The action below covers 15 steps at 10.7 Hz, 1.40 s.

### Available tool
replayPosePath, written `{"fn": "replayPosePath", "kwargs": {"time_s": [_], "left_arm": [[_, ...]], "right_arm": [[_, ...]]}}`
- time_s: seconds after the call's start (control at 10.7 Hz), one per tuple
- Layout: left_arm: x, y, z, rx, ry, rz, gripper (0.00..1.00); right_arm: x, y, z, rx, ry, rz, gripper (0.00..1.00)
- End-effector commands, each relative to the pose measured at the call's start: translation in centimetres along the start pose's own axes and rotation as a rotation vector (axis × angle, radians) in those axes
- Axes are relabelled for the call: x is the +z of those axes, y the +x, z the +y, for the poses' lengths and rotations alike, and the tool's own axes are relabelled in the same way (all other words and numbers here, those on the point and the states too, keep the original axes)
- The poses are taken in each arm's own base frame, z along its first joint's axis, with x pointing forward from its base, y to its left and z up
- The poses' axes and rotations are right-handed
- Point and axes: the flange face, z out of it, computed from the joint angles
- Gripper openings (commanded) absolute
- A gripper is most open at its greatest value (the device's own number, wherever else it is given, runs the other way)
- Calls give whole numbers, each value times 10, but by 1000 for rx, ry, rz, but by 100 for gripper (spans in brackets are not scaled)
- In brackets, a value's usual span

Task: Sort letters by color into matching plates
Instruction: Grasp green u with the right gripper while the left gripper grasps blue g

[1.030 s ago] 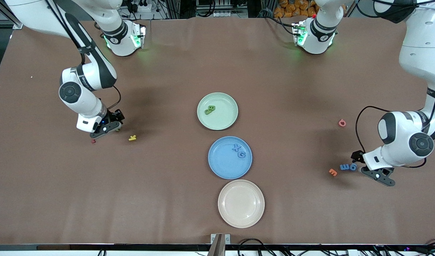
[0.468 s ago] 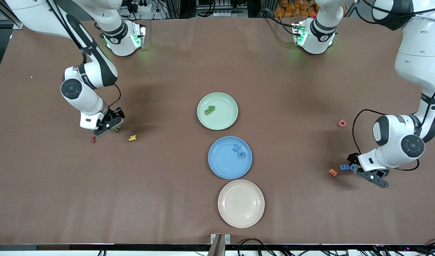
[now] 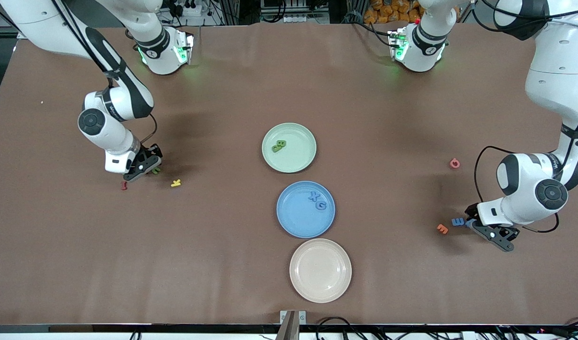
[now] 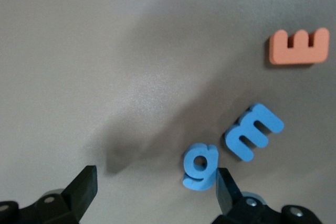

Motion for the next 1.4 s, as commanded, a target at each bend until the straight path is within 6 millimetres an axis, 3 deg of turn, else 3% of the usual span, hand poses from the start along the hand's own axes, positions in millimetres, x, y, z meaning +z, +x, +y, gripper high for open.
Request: {"fn": "replayPosePath", "kwargs": {"time_s": [0.0,0.28,0.47,0.94,1.12,1.31], "left_arm": [[-9,3,9,76,-14,-11,100],[-38,17,30,162,-45,-44,100],[-41,26,38,204,-58,-52,100],[-16,36,51,325,-74,-72,100],[-4,36,56,356,-79,-88,100],[4,39,54,368,-80,-86,100]], "right_arm": [[4,-1,3,-4,1,19,56],[2,3,3,-3,-3,25,54],[0,5,4,-7,-6,29,50],[-1,7,3,-15,-8,31,39],[-1,7,4,-15,-10,33,29],[-2,7,4,-15,-11,34,10]]}}
